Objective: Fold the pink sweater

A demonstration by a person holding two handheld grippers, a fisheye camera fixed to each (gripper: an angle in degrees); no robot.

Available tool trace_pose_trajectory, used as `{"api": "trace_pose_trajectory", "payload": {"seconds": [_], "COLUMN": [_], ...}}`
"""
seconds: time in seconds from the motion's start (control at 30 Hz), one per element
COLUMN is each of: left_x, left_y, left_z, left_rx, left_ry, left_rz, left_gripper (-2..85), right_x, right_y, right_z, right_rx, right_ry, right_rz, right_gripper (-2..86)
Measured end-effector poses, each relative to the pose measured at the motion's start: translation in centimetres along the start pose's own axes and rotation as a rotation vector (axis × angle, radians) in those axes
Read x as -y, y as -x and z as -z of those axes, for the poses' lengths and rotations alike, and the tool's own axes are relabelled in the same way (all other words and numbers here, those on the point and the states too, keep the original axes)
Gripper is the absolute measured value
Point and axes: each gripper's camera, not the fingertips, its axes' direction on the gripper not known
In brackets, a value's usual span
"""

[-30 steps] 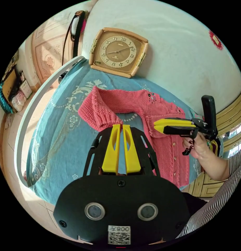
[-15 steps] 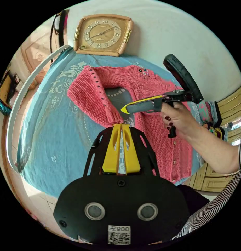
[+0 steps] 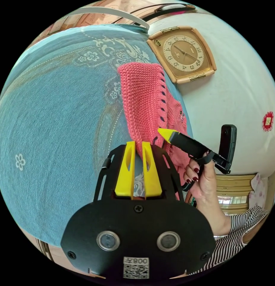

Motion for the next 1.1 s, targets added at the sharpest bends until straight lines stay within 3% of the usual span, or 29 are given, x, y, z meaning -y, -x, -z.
{"api": "trace_pose_trajectory", "payload": {"seconds": [0.2, 0.5, 0.73, 1.1], "left_x": [-0.4, -0.4, -2.8, -10.6], "left_y": [-0.8, -10.0, -20.7, -28.9], "left_z": [0.4, -1.3, -11.7, -27.8], "left_rx": [-0.098, -0.399, -0.454, -0.390], "left_ry": [-0.038, -0.111, 0.095, 0.380], "left_rz": [-0.029, -0.181, -0.336, -0.370], "left_gripper": [2.7, 2.2, 2.1, 2.1], "right_x": [-0.3, -3.7, -13.6, -29.6], "right_y": [-4.1, -13.2, -22.2, -35.2], "right_z": [1.8, 14.6, 20.1, 18.0], "right_rx": [0.123, 0.229, 0.176, 0.220], "right_ry": [0.013, -0.164, -0.225, -0.209], "right_rz": [0.010, 0.072, -0.020, -0.254], "right_gripper": [4.4, 2.6, 2.6, 2.7]}}
